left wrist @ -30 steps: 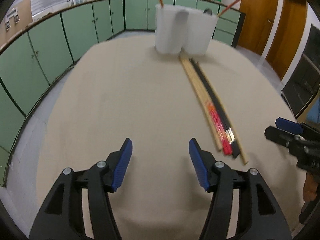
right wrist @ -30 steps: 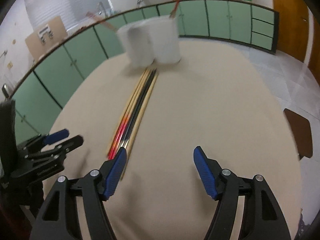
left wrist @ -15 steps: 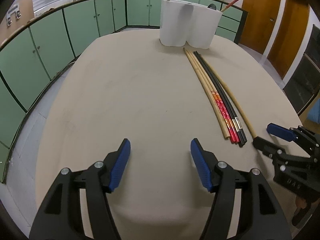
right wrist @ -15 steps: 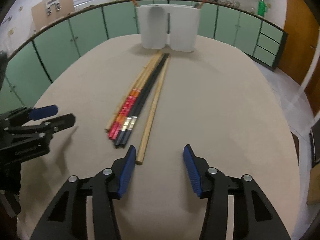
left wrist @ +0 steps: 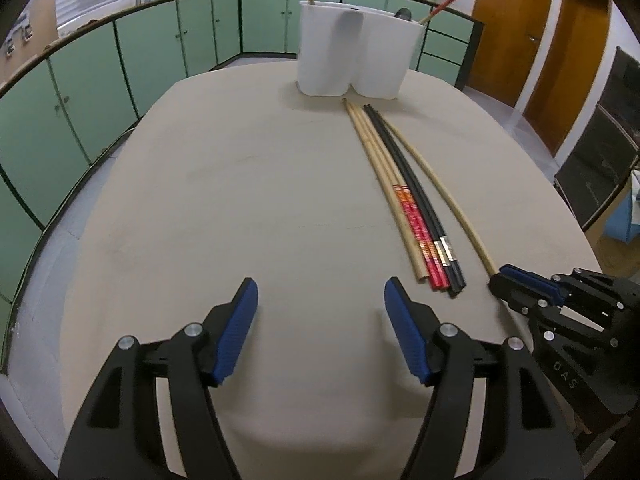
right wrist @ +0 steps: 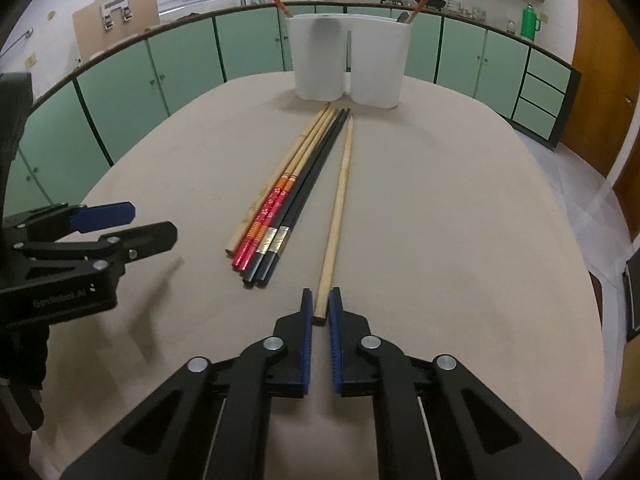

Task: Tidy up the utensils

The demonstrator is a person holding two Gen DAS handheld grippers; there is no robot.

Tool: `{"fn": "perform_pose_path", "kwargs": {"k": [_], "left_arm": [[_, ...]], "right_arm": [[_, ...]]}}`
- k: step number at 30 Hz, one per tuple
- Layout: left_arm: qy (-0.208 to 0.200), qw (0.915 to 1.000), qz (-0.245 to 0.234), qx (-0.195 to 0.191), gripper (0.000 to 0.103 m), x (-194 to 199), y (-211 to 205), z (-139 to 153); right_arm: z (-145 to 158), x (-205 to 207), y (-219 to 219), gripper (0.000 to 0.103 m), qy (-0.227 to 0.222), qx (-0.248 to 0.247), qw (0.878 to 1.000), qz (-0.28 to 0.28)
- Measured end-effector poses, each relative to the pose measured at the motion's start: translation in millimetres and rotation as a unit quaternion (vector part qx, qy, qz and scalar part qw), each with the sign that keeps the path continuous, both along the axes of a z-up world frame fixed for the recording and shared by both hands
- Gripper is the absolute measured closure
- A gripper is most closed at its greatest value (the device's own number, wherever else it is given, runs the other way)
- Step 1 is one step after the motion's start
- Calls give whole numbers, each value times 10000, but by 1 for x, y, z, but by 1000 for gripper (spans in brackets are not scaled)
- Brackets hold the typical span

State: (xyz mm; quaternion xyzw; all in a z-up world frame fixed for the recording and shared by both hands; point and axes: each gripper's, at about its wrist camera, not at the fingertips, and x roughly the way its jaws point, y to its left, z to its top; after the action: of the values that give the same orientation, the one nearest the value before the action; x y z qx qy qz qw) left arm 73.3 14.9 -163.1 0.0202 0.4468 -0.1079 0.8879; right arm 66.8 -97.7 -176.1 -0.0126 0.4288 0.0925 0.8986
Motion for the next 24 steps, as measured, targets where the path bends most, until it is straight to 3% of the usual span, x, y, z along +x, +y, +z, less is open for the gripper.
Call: {"fn": "perform_pose_path", "kwargs": {"k": [7, 14, 24], "left_arm": [[92, 9996, -255, 5, 38, 2, -25, -5], [155, 9992, -240, 294, 38, 7, -45, -13], [119, 9996, -225, 158, 39, 6, -52, -13]], "right_arm": [[0, 3, -23, 96, 49, 115, 9995, -289], [-2, 6, -37, 96, 77, 299, 9987, -405], [-2, 4, -42, 96, 62, 407, 9984, -380]]}}
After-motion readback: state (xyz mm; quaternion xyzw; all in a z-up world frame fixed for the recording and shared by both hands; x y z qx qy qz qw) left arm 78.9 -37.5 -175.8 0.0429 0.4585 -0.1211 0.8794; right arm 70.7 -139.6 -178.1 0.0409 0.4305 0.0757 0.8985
